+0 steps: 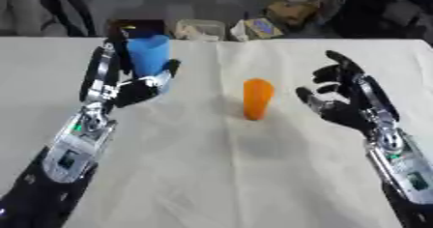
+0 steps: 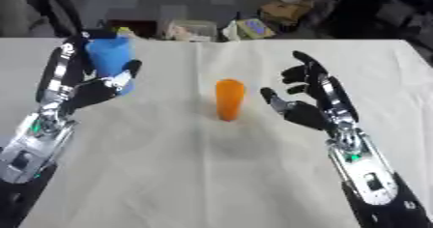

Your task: Pour the contents of one cup into another cup.

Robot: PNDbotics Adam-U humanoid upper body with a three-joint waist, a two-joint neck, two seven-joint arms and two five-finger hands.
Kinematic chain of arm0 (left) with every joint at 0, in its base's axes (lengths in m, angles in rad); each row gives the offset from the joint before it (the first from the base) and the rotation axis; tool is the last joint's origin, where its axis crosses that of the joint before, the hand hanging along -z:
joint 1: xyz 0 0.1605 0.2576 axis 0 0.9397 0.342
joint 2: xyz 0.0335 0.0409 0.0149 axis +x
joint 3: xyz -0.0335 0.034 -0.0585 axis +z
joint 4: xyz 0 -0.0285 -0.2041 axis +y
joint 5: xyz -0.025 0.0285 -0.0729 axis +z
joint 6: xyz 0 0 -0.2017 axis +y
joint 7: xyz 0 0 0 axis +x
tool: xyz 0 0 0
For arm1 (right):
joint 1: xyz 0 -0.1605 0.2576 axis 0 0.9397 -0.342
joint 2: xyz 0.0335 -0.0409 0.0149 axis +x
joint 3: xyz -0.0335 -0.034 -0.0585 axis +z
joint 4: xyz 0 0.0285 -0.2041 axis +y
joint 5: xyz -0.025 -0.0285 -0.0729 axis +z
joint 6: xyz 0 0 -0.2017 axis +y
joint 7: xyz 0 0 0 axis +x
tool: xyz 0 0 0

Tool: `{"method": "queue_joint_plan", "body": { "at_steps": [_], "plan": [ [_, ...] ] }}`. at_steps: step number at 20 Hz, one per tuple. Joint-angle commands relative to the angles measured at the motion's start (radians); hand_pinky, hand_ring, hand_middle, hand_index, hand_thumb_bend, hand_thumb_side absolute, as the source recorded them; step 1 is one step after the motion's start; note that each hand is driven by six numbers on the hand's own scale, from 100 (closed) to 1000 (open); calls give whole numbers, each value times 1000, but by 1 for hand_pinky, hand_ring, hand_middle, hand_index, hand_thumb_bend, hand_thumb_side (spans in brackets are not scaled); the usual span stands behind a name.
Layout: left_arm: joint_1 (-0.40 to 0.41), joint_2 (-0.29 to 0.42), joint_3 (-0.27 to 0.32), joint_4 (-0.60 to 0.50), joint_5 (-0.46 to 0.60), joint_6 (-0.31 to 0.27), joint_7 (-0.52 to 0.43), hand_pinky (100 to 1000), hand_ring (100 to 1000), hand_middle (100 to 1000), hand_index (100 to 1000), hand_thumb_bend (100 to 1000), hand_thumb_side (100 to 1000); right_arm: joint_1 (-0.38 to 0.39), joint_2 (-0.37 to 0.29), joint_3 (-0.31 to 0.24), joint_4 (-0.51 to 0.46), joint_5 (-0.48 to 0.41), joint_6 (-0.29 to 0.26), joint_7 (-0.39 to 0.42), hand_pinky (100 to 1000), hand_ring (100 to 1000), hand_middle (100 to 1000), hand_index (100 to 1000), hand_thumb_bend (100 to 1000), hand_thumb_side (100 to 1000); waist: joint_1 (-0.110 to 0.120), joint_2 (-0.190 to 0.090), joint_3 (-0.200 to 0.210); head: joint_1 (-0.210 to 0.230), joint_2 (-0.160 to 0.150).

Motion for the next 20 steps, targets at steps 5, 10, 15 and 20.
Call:
{"method": "queue_joint_plan", "body": {
  "at_steps": [5,10,15,20],
  "plan": [
    [54,54,41,-139,19,31,26,202,287,277,694,362,100,-58,-24,36,117,70,-39,-4,642,711,671,969,616,311,17,-22,24,-21,-1],
    [100,63,58,-176,29,37,43,202,288,278,695,362,100,-92,-14,48,194,80,-66,-22,639,710,670,968,619,327,30,-25,44,-32,0],
    [118,59,67,-201,36,39,54,203,288,278,695,364,100,-121,-6,53,244,89,-78,-33,638,709,667,967,615,334,42,-24,61,-38,-2],
    [128,54,69,-211,39,43,60,203,289,278,695,364,100,-149,9,57,285,91,-83,-37,636,707,663,964,609,343,52,-21,77,-48,-3]
  ]
}}
